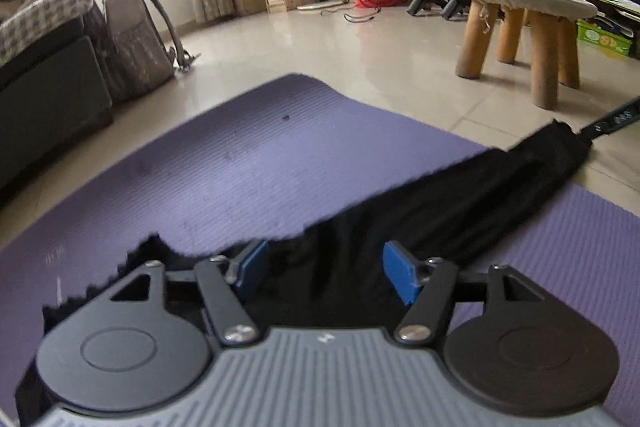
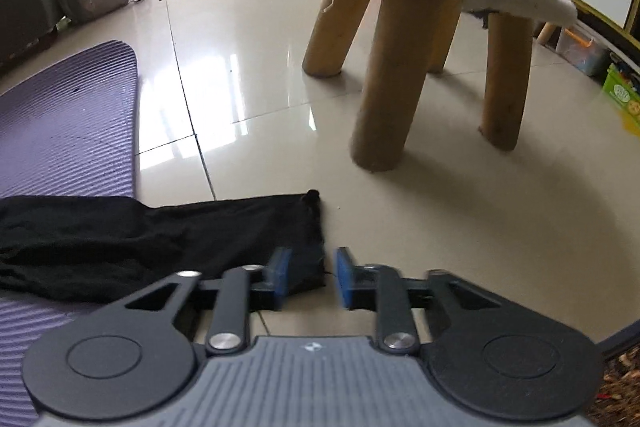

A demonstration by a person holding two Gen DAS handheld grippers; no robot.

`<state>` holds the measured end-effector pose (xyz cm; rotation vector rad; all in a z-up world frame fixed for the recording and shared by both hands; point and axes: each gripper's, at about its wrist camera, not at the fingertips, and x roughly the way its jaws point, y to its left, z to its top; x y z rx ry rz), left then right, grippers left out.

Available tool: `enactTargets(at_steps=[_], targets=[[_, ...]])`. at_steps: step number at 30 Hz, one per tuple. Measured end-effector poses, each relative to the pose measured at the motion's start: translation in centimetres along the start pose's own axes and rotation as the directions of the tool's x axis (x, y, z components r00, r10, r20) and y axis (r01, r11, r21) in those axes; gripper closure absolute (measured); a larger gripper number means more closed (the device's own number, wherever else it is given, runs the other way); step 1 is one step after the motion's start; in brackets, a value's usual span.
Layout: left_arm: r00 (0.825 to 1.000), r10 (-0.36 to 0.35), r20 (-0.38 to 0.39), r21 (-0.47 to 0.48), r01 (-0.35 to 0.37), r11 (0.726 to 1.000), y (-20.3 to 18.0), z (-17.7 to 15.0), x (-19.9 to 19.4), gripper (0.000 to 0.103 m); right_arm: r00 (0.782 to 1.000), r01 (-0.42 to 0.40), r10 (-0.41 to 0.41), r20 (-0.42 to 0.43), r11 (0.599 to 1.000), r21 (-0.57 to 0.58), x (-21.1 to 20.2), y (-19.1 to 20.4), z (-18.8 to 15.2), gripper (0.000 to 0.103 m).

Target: Fold clothes

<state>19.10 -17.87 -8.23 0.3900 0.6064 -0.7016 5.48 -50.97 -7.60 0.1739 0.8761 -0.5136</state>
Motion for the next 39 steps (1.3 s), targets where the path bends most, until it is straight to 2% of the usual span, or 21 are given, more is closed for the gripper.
enactTargets(at_steps=[4,9,11,13,15,17,19,21,24,27,29,32,34,36,39], targets=[[1.0,0.007,-0.016,-0.03,-0.008,1.0,0.6,-0.5,0.0,0.032,0.996,0.06,-0.059,-0.068,0.998,0.018,0.1,-0.4,-0.3,0.099],[0.999,0.05,0.007,-0.059,-0.049,0.997,2.1,0.0,0.6,0.031,0.988,0.123,-0.125,-0.09,0.992,-0.028,-0.5,0.3,-0.1,0.1],[0.998,0.059,-0.004,-0.098,-0.059,0.993,3.1,0.3,1.2,0.04,0.985,0.14,-0.144,-0.094,0.989,-0.051,-0.6,0.4,-0.1,0.1],[0.997,0.071,-0.024,-0.154,-0.074,0.985,4.5,0.8,2.1,0.064,0.984,0.141,-0.145,-0.102,0.989,-0.053,-0.6,0.2,-0.2,0.1],[0.995,0.089,-0.048,-0.191,-0.097,0.977,5.4,0.8,2.8,0.077,0.984,0.142,-0.147,-0.102,0.988,-0.054,-0.7,0.1,-0.3,0.1],[0.992,0.106,-0.065,-0.227,-0.118,0.967,6.3,0.8,3.4,0.081,0.984,0.147,-0.152,-0.097,0.988,-0.054,-0.8,0.0,-0.3,0.1],[0.995,0.086,-0.059,-0.255,-0.098,0.962,6.7,0.6,3.7,0.09,0.985,0.144,-0.148,-0.088,0.988,-0.048,-0.8,-0.1,0.0,0.1],[0.996,0.079,-0.032,-0.241,-0.084,0.967,6.2,0.6,3.8,0.094,0.987,0.135,-0.139,-0.081,0.989,-0.051,-0.8,0.0,0.0,0.1],[0.997,0.075,-0.033,-0.189,-0.079,0.979,5.0,0.8,4.7,0.094,0.988,0.126,-0.131,-0.077,0.99,-0.056,-0.7,0.1,0.1,0.099],[0.994,0.111,-0.021,-0.134,-0.113,0.985,4.3,0.8,5.3,0.094,0.99,0.118,-0.122,-0.07,0.991,-0.058,-0.7,0.3,0.1,0.098],[0.992,0.129,-0.014,-0.119,-0.13,0.984,4.1,1.0,5.6,0.09,0.992,0.11,-0.113,-0.062,0.992,-0.061,-0.9,0.6,0.2,0.095],[0.989,0.145,-0.019,-0.17,-0.146,0.975,4.7,1.3,5.0,0.079,0.995,0.091,-0.094,-0.042,0.994,-0.068,-1.1,1.1,0.3,0.091],[0.989,0.147,-0.022,-0.194,-0.148,0.97,4.9,1.3,4.1,0.058,0.997,0.07,-0.072,-0.015,0.994,-0.086,-1.2,1.9,0.3,0.086],[0.99,0.143,-0.019,-0.211,-0.143,0.967,4.9,1.2,2.9,0.05,0.998,0.057,-0.058,-0.002,0.992,-0.112,-1.4,2.7,0.3,0.081],[0.995,0.096,-0.017,-0.222,-0.097,0.97,4.3,0.8,1.3,0.05,1.0,0.013,-0.011,0.01,0.989,-0.145,-1.7,4.3,0.3,0.081]])
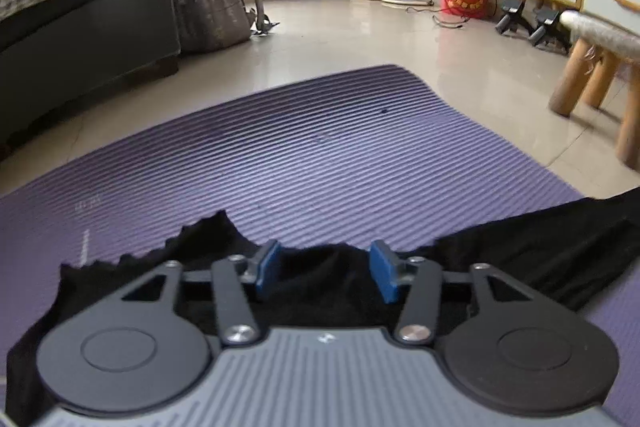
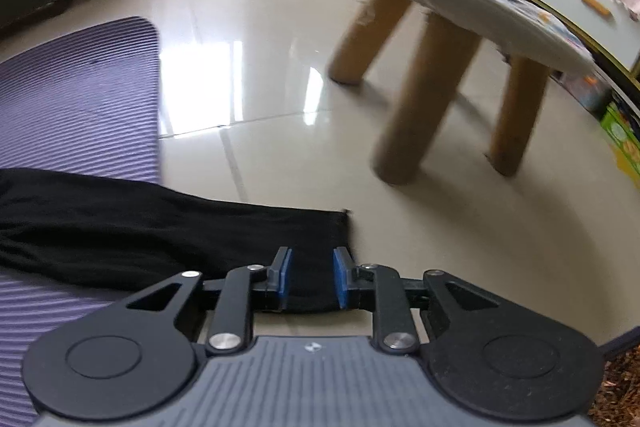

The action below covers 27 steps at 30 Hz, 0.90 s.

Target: Fold clothes

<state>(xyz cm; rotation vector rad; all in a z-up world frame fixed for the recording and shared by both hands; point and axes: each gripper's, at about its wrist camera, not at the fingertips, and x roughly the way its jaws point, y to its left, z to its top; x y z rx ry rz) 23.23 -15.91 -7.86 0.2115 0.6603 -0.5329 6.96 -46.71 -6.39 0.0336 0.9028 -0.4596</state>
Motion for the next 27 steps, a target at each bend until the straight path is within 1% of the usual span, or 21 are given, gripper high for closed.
enactTargets(at_steps=[2,4,5,6,7,8,9,10,12,13,14,17,19,20,21,22,25,26,27], targets=[[0.999,-0.047,-0.009,-0.003,0.047,0.999,-0.6,-0.6,-1.0,0.05,0.999,-0.045,0.045,0.015,0.999,-0.03,-0.3,1.3,0.1,0.081],[0.996,-0.083,-0.014,-0.004,0.083,0.997,-1.3,-1.1,-1.6,0.05,0.992,-0.116,0.119,0.035,0.99,-0.077,-0.8,3.2,0.2,0.081],[0.995,-0.099,-0.014,-0.006,0.099,0.995,-1.5,-1.3,-1.7,0.05,0.987,-0.15,0.156,0.044,0.983,-0.106,-1.0,4.1,0.2,0.08],[0.99,-0.142,-0.013,-0.013,0.142,0.99,-2.3,-1.8,-1.9,0.05,0.979,-0.188,0.198,0.053,0.97,-0.154,-1.3,5.3,0.1,0.077],[0.988,-0.156,-0.01,-0.015,0.156,0.988,-2.6,-1.9,-2.0,0.05,0.971,-0.216,0.233,0.062,0.954,-0.206,-1.5,6.2,-0.1,0.076],[0.984,-0.175,-0.007,-0.015,0.175,0.984,-3.0,-2.1,-2.1,0.05,0.965,-0.23,0.254,0.067,0.939,-0.255,-1.6,6.9,-0.4,0.076],[0.978,-0.21,-0.006,-0.006,0.21,0.978,-4.0,-2.4,-2.2,0.05,0.96,-0.239,0.271,0.069,0.924,-0.299,-1.7,7.6,-0.6,0.076],[0.976,-0.219,-0.008,0.0,0.219,0.976,-4.5,-2.4,-2.0,0.05,0.96,-0.239,0.274,0.063,0.913,-0.329,-1.6,8.0,-0.8,0.076],[0.965,-0.26,-0.023,0.033,0.26,0.965,-5.8,-2.9,-1.9,0.05,0.956,-0.256,0.29,0.037,0.892,-0.373,-1.0,8.4,-1.4,0.076],[0.962,-0.272,-0.031,0.04,0.273,0.961,-6.1,-3.1,-1.8,0.05,0.954,-0.27,0.3,0.023,0.887,-0.374,-0.7,8.4,-1.5,0.076],[0.955,-0.291,-0.049,0.053,0.294,0.954,-6.6,-3.4,-1.5,0.05,0.951,-0.277,0.309,0.028,0.886,-0.372,-0.6,8.3,-1.6,0.076],[0.953,-0.296,-0.067,0.088,0.302,0.949,-7.4,-4.0,-1.0,0.048,0.937,-0.309,0.346,0.043,0.881,-0.358,-0.4,7.7,-1.8,0.077],[0.949,-0.308,-0.068,0.094,0.313,0.945,-7.6,-4.1,-1.1,0.045,0.927,-0.35,0.374,0.012,0.876,-0.332,-0.3,7.2,-1.6,0.085],[0.943,-0.325,-0.072,0.087,0.331,0.94,-7.5,-4.1,-1.1,0.045,0.924,-0.363,0.382,-0.004,0.875,-0.319,-0.3,7.2,-1.4,0.088],[0.937,-0.34,-0.075,0.082,0.346,0.935,-7.4,-4.0,-1.2,0.045,0.921,-0.377,0.388,-0.026,0.876,-0.3,-0.3,7.0,-1.2,0.091],[0.936,-0.343,-0.075,0.084,0.348,0.934,-7.4,-4.0,-1.3,0.045,0.921,-0.381,0.387,-0.037,0.877,-0.292,-0.3,7.0,-1.2,0.092],[0.944,-0.328,-0.044,0.075,0.331,0.941,-6.7,-3.3,-1.8,0.045,0.913,-0.408,0.394,-0.104,0.883,-0.232,-0.5,6.2,-0.8,0.093],[0.95,-0.312,-0.022,0.055,0.312,0.948,-6.0,-2.8,-2.0,0.045,0.911,-0.411,0.397,-0.11,0.881,-0.233,-0.6,6.0,-0.8,0.092],[0.951,-0.307,-0.018,0.047,0.308,0.95,-5.8,-2.7,-1.9,0.043,0.912,-0.411,0.398,-0.101,0.877,-0.249,-0.9,5.8,-0.8,0.089]])
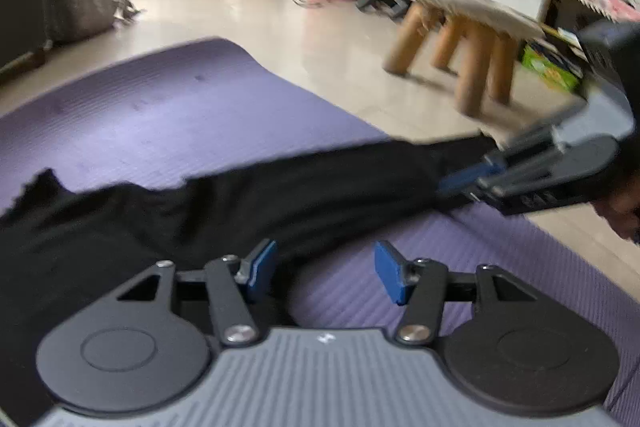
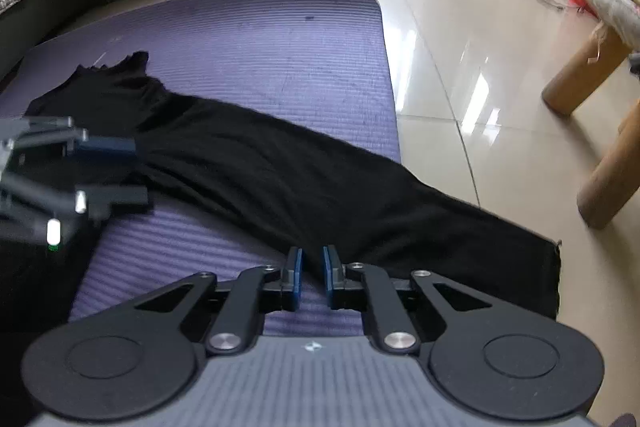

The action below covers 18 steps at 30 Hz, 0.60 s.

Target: Fold clothes

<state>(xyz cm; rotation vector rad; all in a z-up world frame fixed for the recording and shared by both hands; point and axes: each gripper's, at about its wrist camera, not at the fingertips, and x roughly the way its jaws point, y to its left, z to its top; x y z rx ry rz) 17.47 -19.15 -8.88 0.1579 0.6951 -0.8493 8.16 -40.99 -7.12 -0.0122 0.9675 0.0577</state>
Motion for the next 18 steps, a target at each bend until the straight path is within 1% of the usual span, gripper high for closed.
enactTargets(at_steps=[1,2,3,5,8,11,13,15,17,18], targets=[[1.0,0.019,0.011,-0.033,-0.018,0.999,1.0,0.5,-0.1,0.043,1.0,0.006,-0.006,0.024,1.0,-0.025,-0.3,0.1,-0.2,0.086],[0.999,0.037,0.018,-0.065,-0.036,0.997,2.0,0.9,0.0,0.043,0.999,0.01,-0.008,0.047,0.999,-0.047,-0.5,0.2,-0.3,0.077],[0.999,0.04,0.018,-0.073,-0.038,0.997,2.2,0.9,0.0,0.043,0.997,0.01,-0.004,0.075,0.997,-0.077,-0.8,0.4,-0.5,0.074],[0.998,0.055,0.016,-0.144,-0.052,0.988,4.1,1.6,0.8,0.043,0.996,-0.009,0.019,0.092,0.993,-0.115,-0.7,1.1,-0.5,0.074],[0.997,0.078,0.016,-0.17,-0.074,0.983,5.0,2.2,1.9,0.042,0.993,-0.04,0.059,0.104,0.983,-0.178,-0.2,2.5,-0.5,0.075],[0.995,0.101,-0.013,-0.163,-0.102,0.981,5.4,2.6,3.3,0.042,0.993,-0.034,0.055,0.103,0.98,-0.197,0.9,3.5,-0.4,0.075],[0.99,0.134,-0.036,-0.148,-0.138,0.979,5.6,2.6,4.1,0.042,0.995,-0.033,0.05,0.088,0.983,-0.183,1.2,3.2,-0.5,0.075],[0.986,0.162,-0.037,-0.12,-0.166,0.979,5.4,2.9,4.2,0.041,0.996,-0.034,0.047,0.074,0.986,-0.161,1.1,2.8,-0.5,0.075],[0.986,0.162,-0.033,-0.131,-0.165,0.978,5.2,3.1,3.7,0.041,0.996,-0.031,0.044,0.08,0.988,-0.152,0.7,2.5,-0.5,0.075],[0.987,0.157,-0.027,-0.135,-0.159,0.978,5.2,3.2,3.2,0.039,0.996,-0.027,0.041,0.085,0.988,-0.154,0.5,2.6,-0.5,0.074]])
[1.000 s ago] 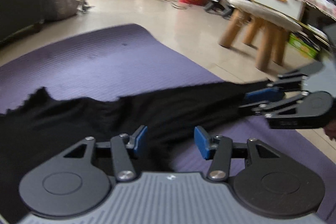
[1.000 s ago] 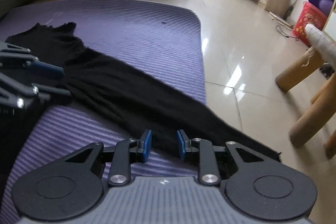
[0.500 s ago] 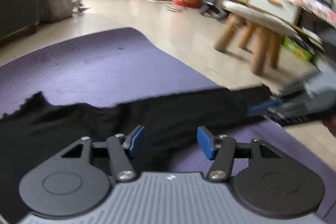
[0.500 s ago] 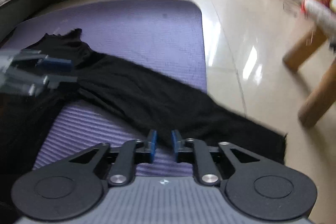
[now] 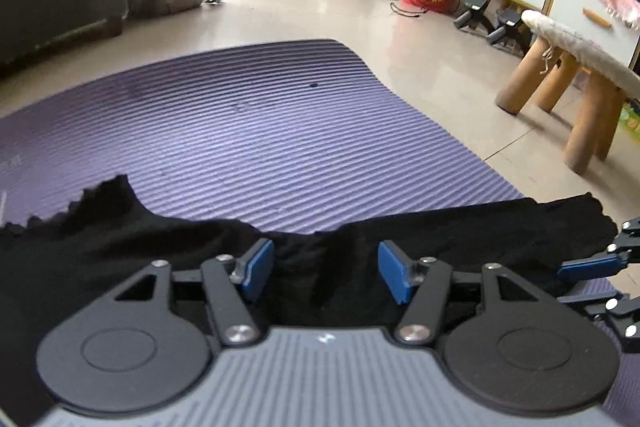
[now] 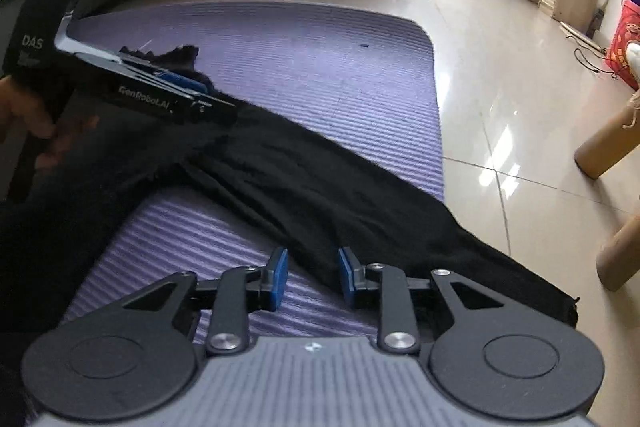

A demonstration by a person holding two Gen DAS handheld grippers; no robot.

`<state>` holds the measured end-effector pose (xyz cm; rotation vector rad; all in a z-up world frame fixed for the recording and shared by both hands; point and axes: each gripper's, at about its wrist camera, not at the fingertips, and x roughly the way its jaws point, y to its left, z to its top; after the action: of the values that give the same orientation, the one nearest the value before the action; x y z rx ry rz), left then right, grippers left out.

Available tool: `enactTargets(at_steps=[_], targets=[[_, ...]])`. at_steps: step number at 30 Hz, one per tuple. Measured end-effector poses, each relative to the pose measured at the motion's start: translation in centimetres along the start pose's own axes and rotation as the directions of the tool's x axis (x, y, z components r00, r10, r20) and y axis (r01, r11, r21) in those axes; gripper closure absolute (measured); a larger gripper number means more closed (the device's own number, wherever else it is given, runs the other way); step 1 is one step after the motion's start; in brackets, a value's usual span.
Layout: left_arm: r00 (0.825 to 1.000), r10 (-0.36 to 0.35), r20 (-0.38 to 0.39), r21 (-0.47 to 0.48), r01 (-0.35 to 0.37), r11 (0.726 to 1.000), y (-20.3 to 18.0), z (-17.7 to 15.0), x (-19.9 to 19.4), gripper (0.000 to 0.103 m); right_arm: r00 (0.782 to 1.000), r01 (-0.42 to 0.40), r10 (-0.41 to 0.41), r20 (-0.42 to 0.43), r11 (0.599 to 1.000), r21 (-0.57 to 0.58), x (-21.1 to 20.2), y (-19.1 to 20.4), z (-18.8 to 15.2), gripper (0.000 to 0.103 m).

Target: Fold clothes

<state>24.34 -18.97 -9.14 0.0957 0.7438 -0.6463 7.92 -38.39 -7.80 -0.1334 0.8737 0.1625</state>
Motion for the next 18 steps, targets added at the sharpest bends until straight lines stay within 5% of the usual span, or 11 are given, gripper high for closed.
enactTargets(at_steps=[4,9,16,18], targets=[[0.999,0.043,0.029,-0.008,-0.043,0.999,0.3,-0.1,-2.9,0.017,1.0,0.016,-0.015,0.008,1.0,-0.021,-0.2,0.8,0.2,0.071],[0.995,0.104,0.007,-0.102,-0.103,0.989,1.8,-1.2,-7.6,0.002,0.999,0.032,-0.032,0.009,0.998,-0.051,-0.2,2.4,0.9,0.057],[0.974,0.218,-0.067,-0.156,-0.226,0.961,3.9,-3.3,-14.8,0.001,1.0,-0.001,0.003,0.027,0.996,-0.086,-1.3,5.8,1.6,0.05],[0.956,0.27,-0.115,-0.164,-0.286,0.944,4.8,-4.4,-17.9,0.001,0.999,-0.003,0.006,0.037,0.996,-0.087,-2.0,6.8,1.7,0.046]])
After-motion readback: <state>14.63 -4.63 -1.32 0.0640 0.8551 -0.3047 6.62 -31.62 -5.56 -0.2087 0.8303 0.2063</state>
